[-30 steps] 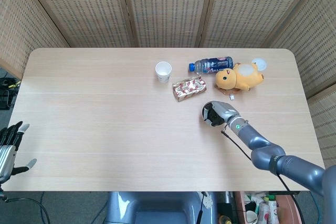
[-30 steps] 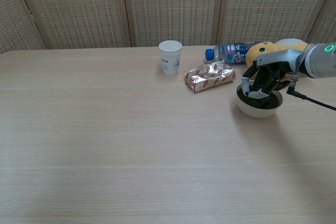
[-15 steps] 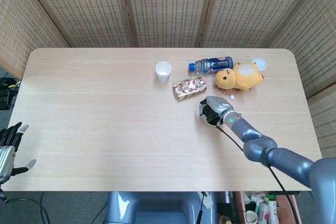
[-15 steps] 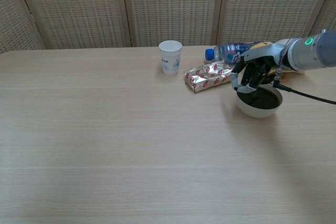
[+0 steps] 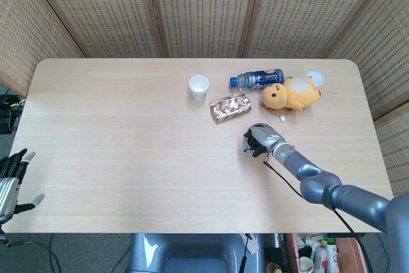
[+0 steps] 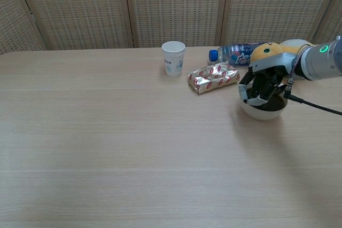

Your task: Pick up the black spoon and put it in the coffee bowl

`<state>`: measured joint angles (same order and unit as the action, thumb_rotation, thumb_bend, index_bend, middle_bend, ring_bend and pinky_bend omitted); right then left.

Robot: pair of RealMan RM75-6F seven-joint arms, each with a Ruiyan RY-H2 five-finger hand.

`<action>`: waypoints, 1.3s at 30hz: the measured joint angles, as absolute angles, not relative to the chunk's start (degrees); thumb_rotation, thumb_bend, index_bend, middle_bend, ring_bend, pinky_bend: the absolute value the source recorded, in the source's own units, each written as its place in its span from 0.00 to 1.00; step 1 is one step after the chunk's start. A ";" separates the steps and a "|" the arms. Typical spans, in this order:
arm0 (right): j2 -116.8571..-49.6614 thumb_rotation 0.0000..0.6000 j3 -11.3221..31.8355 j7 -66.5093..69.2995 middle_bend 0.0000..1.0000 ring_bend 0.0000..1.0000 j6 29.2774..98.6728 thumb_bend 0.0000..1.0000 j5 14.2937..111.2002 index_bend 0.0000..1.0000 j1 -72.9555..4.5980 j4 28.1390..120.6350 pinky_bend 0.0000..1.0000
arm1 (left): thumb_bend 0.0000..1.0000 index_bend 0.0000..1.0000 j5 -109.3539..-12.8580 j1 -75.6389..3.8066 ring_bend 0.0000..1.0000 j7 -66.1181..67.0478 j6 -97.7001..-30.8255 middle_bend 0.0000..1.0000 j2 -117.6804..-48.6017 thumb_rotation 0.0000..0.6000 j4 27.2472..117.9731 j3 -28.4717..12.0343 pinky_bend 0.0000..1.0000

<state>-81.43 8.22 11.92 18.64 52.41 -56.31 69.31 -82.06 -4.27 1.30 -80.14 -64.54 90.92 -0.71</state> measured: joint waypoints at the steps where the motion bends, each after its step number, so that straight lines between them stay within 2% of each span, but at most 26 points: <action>1: -81.45 1.00 8.16 11.88 0.94 0.94 18.72 0.74 52.22 0.81 -56.32 68.92 1.00 | 0.22 0.00 -82.03 -4.26 0.00 1.34 -80.13 0.00 -64.54 1.00 90.95 -0.70 0.00; 14: -85.24 1.00 9.14 11.34 0.94 0.94 17.62 0.74 50.06 0.81 -59.26 60.90 1.00 | 0.22 0.00 -81.24 -3.75 0.00 2.13 -80.31 0.00 -64.33 1.00 91.56 -0.53 0.00; 22: -85.44 1.00 9.40 11.14 0.94 0.94 17.48 0.74 50.38 0.81 -59.58 62.39 1.00 | 0.22 0.00 -81.31 -3.76 0.00 1.81 -80.22 0.00 -64.48 1.00 91.31 -0.52 0.00; 31: -82.54 1.00 8.15 11.20 0.94 0.94 17.65 0.74 50.85 0.81 -58.01 67.61 1.00 | 0.22 0.00 -81.46 -3.97 0.00 1.23 -79.97 0.00 -64.84 1.00 90.83 -0.60 0.00; 39: -82.58 1.00 7.28 10.96 0.94 0.94 18.63 0.74 50.31 0.81 -57.33 65.30 1.00 | 0.22 0.00 -81.44 -3.93 0.00 1.21 -80.01 0.00 -64.91 1.00 90.73 -0.60 0.00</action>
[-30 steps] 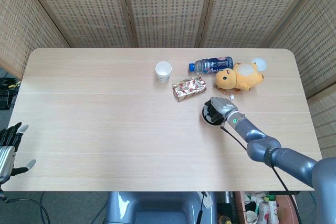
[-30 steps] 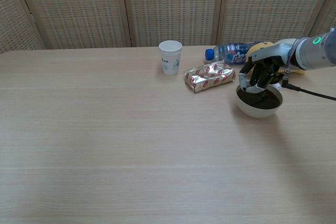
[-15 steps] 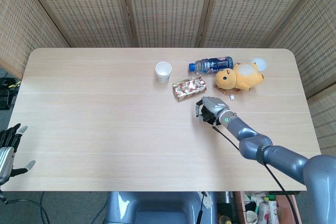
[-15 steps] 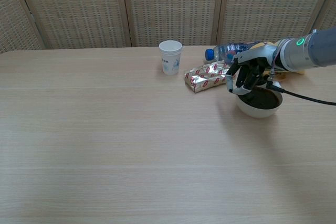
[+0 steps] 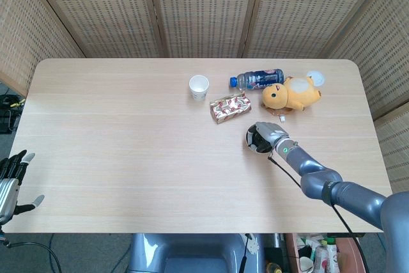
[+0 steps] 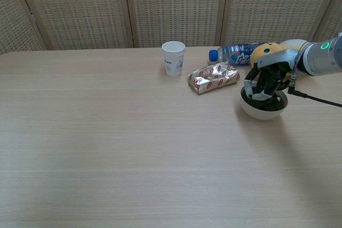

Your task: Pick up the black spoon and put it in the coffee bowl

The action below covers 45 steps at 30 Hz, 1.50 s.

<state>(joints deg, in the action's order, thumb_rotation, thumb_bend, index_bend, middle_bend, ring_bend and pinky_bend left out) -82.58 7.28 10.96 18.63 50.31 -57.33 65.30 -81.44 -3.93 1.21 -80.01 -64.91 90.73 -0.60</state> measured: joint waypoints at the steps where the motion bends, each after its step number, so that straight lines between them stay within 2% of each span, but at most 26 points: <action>1: -82.68 1.00 7.37 10.95 0.94 0.94 18.68 0.74 50.28 0.81 -57.39 64.94 1.00 | 0.22 0.00 -81.42 -3.91 0.00 1.23 -80.00 0.00 -64.92 1.00 90.75 -0.58 0.00; 12: -84.95 1.00 8.59 10.46 0.94 0.94 18.52 0.74 50.17 0.81 -59.00 62.07 1.00 | 0.22 0.00 -81.07 -3.44 0.00 1.18 -80.26 0.00 -65.01 1.00 90.64 -0.41 0.00; 28: -82.93 1.00 7.30 10.33 0.94 0.94 18.57 0.74 50.99 0.81 -57.48 67.60 1.00 | 0.22 0.00 -81.44 -3.54 0.00 0.25 -80.11 0.00 -65.26 1.00 89.81 -0.43 0.00; 45: -85.70 1.00 8.88 10.33 0.94 0.94 18.76 0.74 51.12 0.81 -58.66 62.91 1.00 | 0.22 0.00 -81.09 -3.14 0.00 0.51 -80.28 0.00 -65.27 1.00 90.06 -0.30 0.00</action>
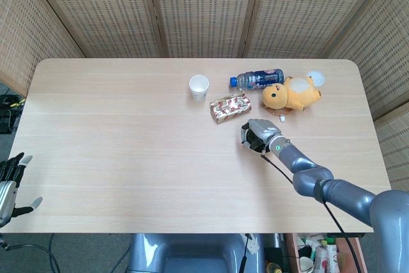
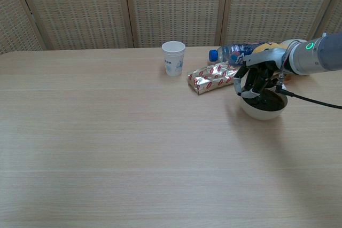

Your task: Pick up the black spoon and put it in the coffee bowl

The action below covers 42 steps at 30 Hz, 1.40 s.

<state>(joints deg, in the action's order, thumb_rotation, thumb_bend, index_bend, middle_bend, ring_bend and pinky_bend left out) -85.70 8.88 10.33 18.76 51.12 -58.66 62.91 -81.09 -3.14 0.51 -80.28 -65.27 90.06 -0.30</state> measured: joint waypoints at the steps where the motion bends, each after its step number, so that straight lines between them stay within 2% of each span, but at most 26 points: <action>1: -85.74 1.00 9.00 10.42 0.94 0.94 18.73 0.74 51.20 0.81 -58.66 63.13 1.00 | 0.22 0.00 -81.10 -3.12 0.00 0.47 -80.31 0.00 -65.28 1.00 90.04 -0.30 0.00; 14: -83.21 1.00 8.98 10.77 0.94 0.94 20.24 0.73 53.51 0.81 -56.75 68.67 1.00 | 0.22 0.00 -81.55 -3.34 0.00 0.08 -80.20 0.00 -65.45 1.00 89.76 -0.40 0.00; 15: -83.05 1.00 8.99 10.79 0.94 0.94 20.58 0.68 53.53 0.81 -56.55 68.83 1.00 | 0.22 0.00 -81.58 -3.35 0.00 0.07 -80.24 0.00 -65.43 1.00 89.77 -0.42 0.00; 17: -82.71 1.00 8.99 10.82 0.94 0.94 21.28 0.48 53.59 0.81 -56.09 69.25 1.00 | 0.22 0.00 -81.64 -3.31 0.00 0.07 -80.38 0.00 -65.37 1.00 89.81 -0.43 0.00; 19: -82.55 1.00 8.94 10.74 0.94 0.94 21.78 0.20 53.68 0.77 -55.83 69.50 1.00 | 0.22 0.00 -81.70 -3.26 0.00 0.00 -80.46 0.00 -65.31 1.00 89.89 -0.41 0.00; 21: -82.49 1.00 8.78 10.41 0.94 0.94 22.67 0.06 53.87 0.72 -55.51 69.70 1.00 | 0.22 0.00 -81.84 -3.17 0.00 -0.09 -80.57 0.00 -65.24 1.00 89.99 -0.32 0.00; 22: -82.47 1.00 8.69 10.23 0.94 0.94 23.04 0.02 53.92 0.70 -55.37 69.81 1.00 | 0.22 0.00 -81.87 -3.13 0.00 -0.11 -80.60 0.00 -65.22 1.00 90.02 -0.28 0.00; 42: -82.65 1.00 7.80 5.53 0.94 0.94 27.51 0.00 49.61 0.58 -54.76 71.05 1.00 | 0.22 0.00 -81.94 -2.82 0.00 -0.14 -80.66 0.00 -64.65 1.00 90.69 -0.02 0.00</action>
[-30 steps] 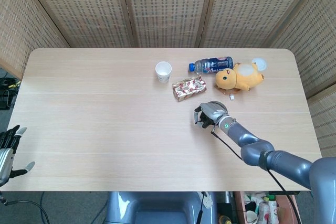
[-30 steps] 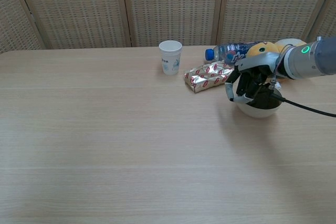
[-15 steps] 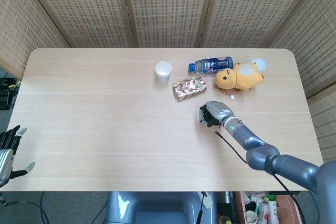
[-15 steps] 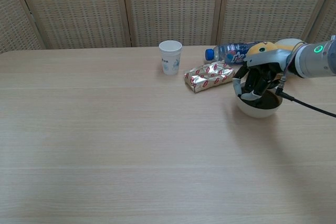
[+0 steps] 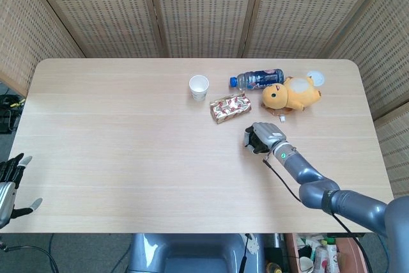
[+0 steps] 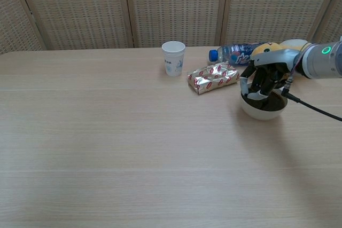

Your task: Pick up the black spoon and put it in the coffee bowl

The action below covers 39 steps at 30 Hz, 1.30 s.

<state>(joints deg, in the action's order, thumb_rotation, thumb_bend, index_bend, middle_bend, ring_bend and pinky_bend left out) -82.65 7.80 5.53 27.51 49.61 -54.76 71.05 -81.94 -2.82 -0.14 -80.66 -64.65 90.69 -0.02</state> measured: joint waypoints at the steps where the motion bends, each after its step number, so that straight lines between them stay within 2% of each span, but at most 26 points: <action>1: -82.60 1.00 7.72 5.27 0.94 0.94 27.48 0.00 49.30 0.57 -54.86 71.13 1.00 | 0.22 0.00 -81.92 -2.84 0.00 -0.17 -80.60 0.00 -64.67 1.00 90.67 -0.03 0.00; 17: -82.33 1.00 6.65 1.25 0.93 0.94 28.28 0.00 44.34 0.52 -56.44 72.45 1.00 | 0.22 0.00 -81.53 -2.78 0.00 -0.75 -80.39 0.00 -64.86 1.00 89.98 -0.17 0.00; 25: -78.95 1.00 8.42 1.76 0.83 0.93 33.25 0.00 45.53 0.51 -54.72 78.36 1.00 | 0.22 0.00 -81.74 -2.78 0.00 -0.61 -80.94 0.00 -64.88 1.00 89.97 -0.43 0.00; 30: -75.59 1.00 9.55 2.73 0.72 0.80 39.62 0.00 47.34 0.51 -51.32 85.01 0.99 | 0.22 0.00 -82.01 -2.67 0.00 -0.23 -81.87 0.00 -65.01 1.00 89.89 -0.74 0.00; 36: -72.92 1.00 9.10 2.31 0.60 0.64 49.53 0.00 52.80 0.51 -46.01 90.62 0.86 | 0.22 0.00 -82.84 -2.66 0.00 -0.10 -83.27 0.00 -65.25 1.00 89.73 -1.25 0.00; 39: -72.30 1.00 8.17 1.04 0.55 0.60 55.24 0.04 56.27 0.51 -43.21 92.35 0.85 | 0.22 0.00 -83.38 -2.47 0.00 0.05 -84.45 0.00 -65.38 1.00 89.50 -1.41 0.00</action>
